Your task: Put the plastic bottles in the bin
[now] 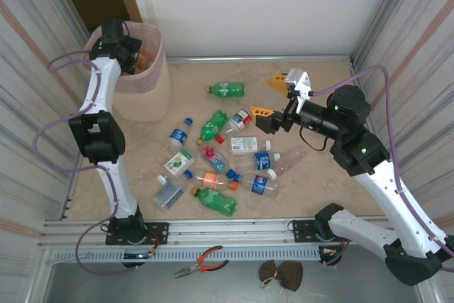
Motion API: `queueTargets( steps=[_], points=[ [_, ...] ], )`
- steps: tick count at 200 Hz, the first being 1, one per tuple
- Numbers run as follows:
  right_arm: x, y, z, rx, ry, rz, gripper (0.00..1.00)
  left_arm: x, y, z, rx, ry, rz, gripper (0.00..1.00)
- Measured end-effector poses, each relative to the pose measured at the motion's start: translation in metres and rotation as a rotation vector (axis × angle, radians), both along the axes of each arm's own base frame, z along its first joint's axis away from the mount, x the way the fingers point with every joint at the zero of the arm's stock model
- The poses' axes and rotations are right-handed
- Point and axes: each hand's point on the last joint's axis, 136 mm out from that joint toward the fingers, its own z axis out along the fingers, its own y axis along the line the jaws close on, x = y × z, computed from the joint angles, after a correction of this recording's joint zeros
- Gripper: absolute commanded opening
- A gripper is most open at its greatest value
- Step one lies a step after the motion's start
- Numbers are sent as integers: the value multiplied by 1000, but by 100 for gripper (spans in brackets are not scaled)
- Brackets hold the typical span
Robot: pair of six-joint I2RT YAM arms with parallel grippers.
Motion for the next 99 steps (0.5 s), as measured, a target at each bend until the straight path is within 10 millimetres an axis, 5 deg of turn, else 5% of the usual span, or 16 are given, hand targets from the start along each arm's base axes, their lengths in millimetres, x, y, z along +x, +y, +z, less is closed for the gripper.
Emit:
queueTargets(
  steps=[68, 99],
  points=[
    [4, -5, -2, 6, 22, -39, 89, 1, 0, 17, -15, -39, 15, 80],
    [12, -9, -9, 15, 68, -92, 88, -4, -2, 44, 6, -94, -15, 78]
  ],
)
